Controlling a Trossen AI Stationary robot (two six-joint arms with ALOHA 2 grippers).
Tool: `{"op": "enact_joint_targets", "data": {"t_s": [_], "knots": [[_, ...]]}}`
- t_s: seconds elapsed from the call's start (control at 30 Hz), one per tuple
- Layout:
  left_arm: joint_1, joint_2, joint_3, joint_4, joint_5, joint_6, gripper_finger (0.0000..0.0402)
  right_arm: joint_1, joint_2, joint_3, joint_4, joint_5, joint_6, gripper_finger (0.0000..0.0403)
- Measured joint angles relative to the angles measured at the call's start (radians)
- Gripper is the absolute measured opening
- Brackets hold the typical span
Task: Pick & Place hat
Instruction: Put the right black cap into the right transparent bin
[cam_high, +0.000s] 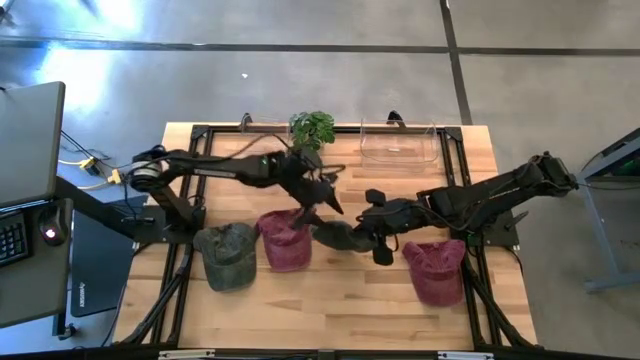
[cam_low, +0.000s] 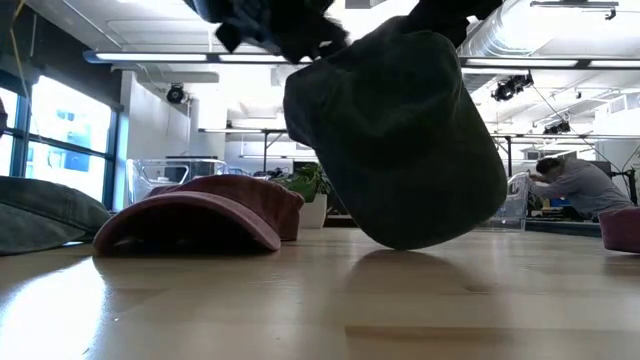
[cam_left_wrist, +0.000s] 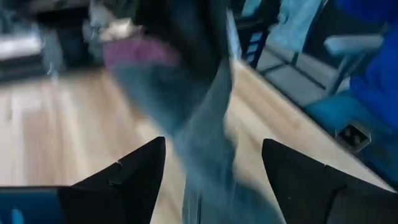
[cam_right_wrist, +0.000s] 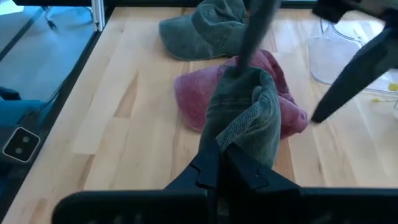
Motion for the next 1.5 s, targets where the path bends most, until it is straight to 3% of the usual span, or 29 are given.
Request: {"op": "enact_joint_targets", "data": {"t_s": [0.27, 0.53, 0.67, 0.73, 0.9, 0.97, 1.1, 1.2, 1.33, 1.5], "knots": [[-0.13, 0.01, -0.005, 0.036, -0.103, 0.0, 0.02, 0.027, 0.0, 0.0, -0.009, 0.034, 0.008, 0.0008], [-0.179, 0.041, 0.005, 0.077, -0.119, -0.011, 0.0097, 0.027, 0.0, 0.0, -0.008, 0.024, 0.009, 0.0011], [-0.176, 0.046, -0.001, 0.046, -0.025, 0.063, 0.0031, 0.027, 0.0, 0.0, -0.018, -0.059, 0.008, 0.002], [-0.177, 0.042, 0.002, 0.042, -0.027, 0.077, 0.0009, 0.025, -0.001, 0.0, -0.024, -0.128, 0.009, 0.0029], [-0.177, 0.043, 0.002, -0.003, -0.121, 0.088, 0.0019, -0.027, -0.052, 0.0, -0.036, -0.43, 0.124, 0.0099], [-0.177, 0.043, 0.001, -0.013, -0.139, 0.098, 0.0015, -0.048, -0.078, 0.0, -0.033, -0.489, 0.163, 0.014], [-0.177, 0.043, 0.001, -0.013, -0.151, 0.1, 0.0003, -0.066, -0.1, 0.0, -0.009, -0.47, 0.165, 0.0226], [-0.177, 0.043, 0.001, 0.002, -0.179, 0.1, 0.0006, -0.066, -0.085, 0.0, 0.014, -0.404, 0.163, 0.0263], [-0.177, 0.044, 0.019, 0.001, -0.186, 0.1, 0.0007, -0.058, -0.047, 0.0, 0.019, -0.307, 0.166, 0.0268], [-0.177, 0.044, 0.064, -0.002, -0.189, 0.107, 0.0007, -0.059, -0.017, 0.0, 0.033, -0.331, 0.166, 0.0245]]}}
